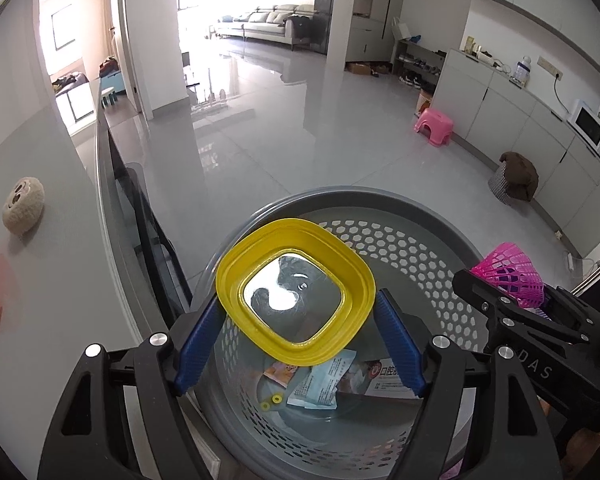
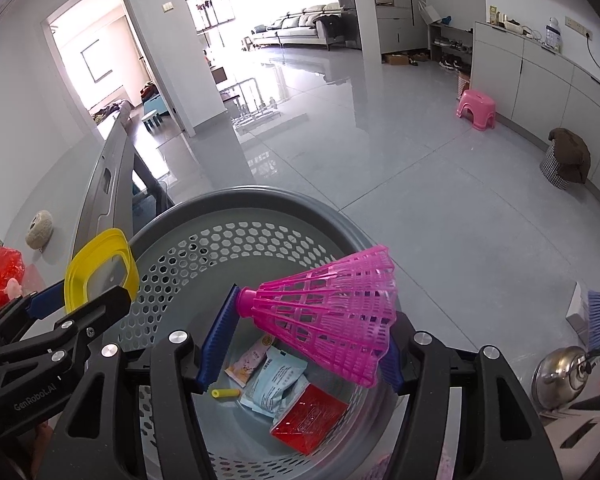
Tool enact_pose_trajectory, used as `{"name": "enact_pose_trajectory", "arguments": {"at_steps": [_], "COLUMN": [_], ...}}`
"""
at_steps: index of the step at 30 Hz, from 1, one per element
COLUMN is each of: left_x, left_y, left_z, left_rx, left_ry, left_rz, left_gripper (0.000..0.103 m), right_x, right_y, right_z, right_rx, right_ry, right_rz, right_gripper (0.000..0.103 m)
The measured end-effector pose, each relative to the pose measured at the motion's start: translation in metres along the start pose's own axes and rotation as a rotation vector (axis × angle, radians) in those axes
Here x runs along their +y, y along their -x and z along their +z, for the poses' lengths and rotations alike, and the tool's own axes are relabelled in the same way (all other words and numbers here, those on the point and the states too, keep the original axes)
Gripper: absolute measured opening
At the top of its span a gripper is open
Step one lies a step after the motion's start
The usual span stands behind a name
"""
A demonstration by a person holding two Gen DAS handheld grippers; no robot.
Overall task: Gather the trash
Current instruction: 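Carry the lid and shuttlecock over the wastebasket and open both tools, then withdraw both open tools from the wastebasket back over the table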
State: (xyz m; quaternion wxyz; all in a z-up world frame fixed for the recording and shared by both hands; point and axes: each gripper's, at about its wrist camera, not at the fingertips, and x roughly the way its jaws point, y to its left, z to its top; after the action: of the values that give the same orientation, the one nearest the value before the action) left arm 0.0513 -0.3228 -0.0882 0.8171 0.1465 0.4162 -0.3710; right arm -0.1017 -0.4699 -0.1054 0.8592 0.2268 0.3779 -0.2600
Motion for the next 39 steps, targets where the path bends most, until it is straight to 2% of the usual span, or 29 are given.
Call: {"name": "enact_pose_trajectory", "arguments": {"at_steps": [2,4,5,8,26,39], "left_x": [0.0,0.0,0.0,-0.001,0.001,0.007], "left_y": [-0.001,-0.001,-0.001,0.0,0.007,0.042], "left_z": [0.0,0.001,0.001,0.001,0.0,-0.007], "left_rx": [0.001,0.001,0.002,-0.001,-0.017,-0.092], "left_ry": [0.004,0.004,0.004,0.004,0.001,0.004], "left_rz": [0.0,-0.001,0.0,0.004,0.015,0.082], "left_gripper": [0.074,0.075,0.075,0.08,0.08,0.086], "right_x": [-0.002,-0.003,-0.003,-0.004,-0.003,0.002], "right_y": [0.001,0.003,0.005,0.006,0.019,0.043], "right_z": [0.001,0.0,0.001,0.003,0.004,-0.002], "right_rx": [-0.008,-0.017,-0.022,-0.026,-0.043,-0.07], "right_ry": [-0.002,-0.004,-0.006,-0.009,-0.015,-0.009], "right_rz": [0.0,0.0,-0.001,-0.004,0.0,0.016], "right_gripper": [0.065,0.075,0.075,0.075,0.075,0.075]}}
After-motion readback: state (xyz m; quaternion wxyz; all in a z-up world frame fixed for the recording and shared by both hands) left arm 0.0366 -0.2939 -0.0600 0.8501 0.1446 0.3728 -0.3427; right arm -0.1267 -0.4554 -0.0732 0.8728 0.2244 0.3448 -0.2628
